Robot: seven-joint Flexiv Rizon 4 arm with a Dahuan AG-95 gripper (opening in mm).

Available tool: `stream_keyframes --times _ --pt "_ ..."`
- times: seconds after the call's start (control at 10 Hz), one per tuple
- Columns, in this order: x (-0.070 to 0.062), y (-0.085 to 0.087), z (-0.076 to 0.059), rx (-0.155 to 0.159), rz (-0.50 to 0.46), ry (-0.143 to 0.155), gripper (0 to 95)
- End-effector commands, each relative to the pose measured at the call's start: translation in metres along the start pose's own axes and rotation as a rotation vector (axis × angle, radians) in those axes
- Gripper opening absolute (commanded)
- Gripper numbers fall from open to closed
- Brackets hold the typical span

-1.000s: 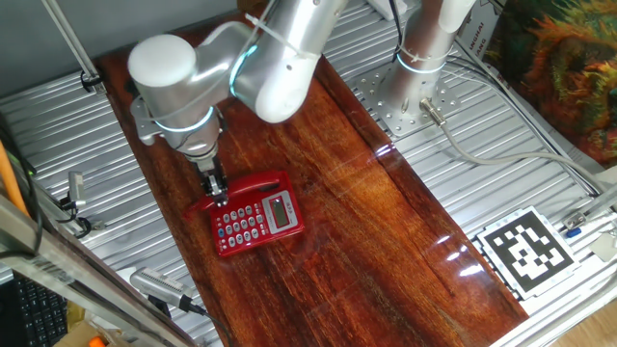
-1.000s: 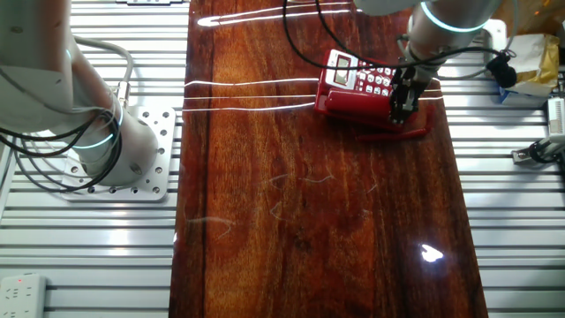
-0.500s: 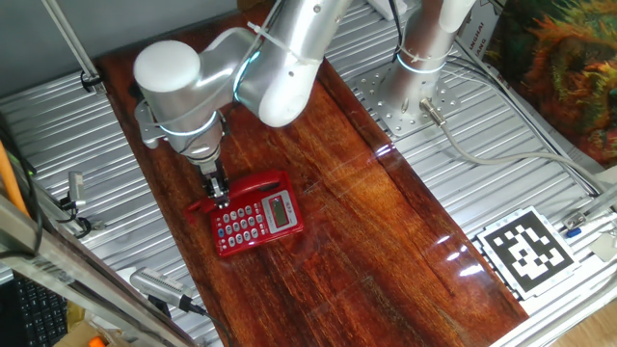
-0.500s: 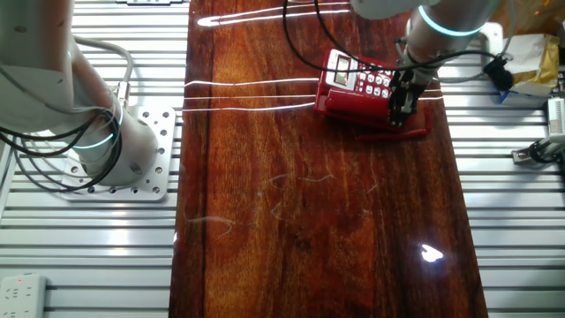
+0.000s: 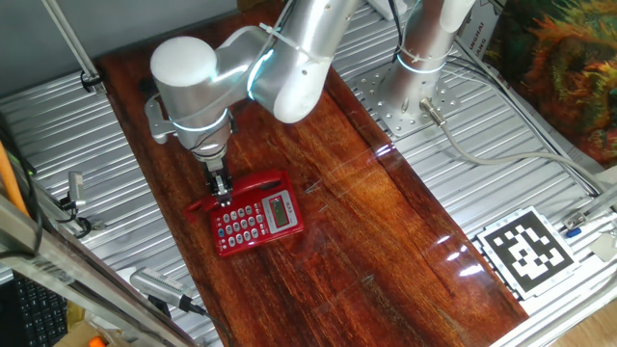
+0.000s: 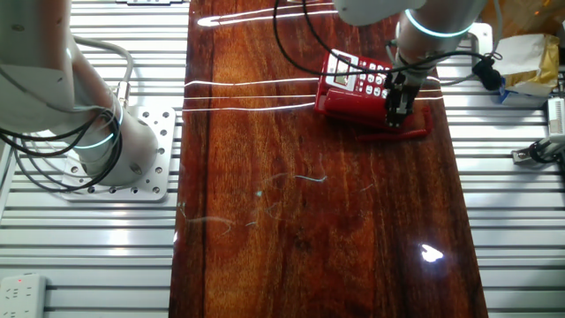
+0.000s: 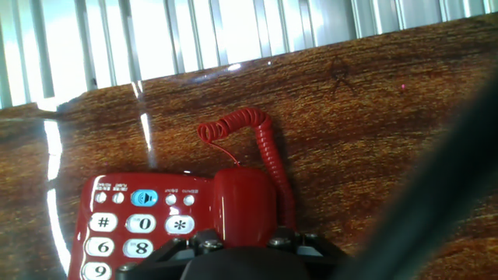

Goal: Place the handset of the telephone on the corresponding phone cradle

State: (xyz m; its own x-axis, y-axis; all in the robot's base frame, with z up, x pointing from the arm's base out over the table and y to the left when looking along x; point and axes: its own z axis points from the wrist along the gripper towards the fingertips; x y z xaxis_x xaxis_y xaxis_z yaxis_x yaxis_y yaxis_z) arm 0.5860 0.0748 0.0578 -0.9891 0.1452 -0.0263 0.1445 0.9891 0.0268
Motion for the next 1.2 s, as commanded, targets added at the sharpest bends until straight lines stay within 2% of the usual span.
stream_keyframes --times 0.1,0.4,1.1,1.2 --pt "-0.0011 0.0007 0.0002 0.005 0.028 0.050 0.0" --pt "-0.0011 0.0007 -0.0007 0.012 0.043 0.085 0.0" --pt "0.0013 -0.0005 -0.0007 0.008 0.030 0.098 0.0" --pt "0.0013 -0.0005 -0.0008 -0.008 0.036 0.105 0.0"
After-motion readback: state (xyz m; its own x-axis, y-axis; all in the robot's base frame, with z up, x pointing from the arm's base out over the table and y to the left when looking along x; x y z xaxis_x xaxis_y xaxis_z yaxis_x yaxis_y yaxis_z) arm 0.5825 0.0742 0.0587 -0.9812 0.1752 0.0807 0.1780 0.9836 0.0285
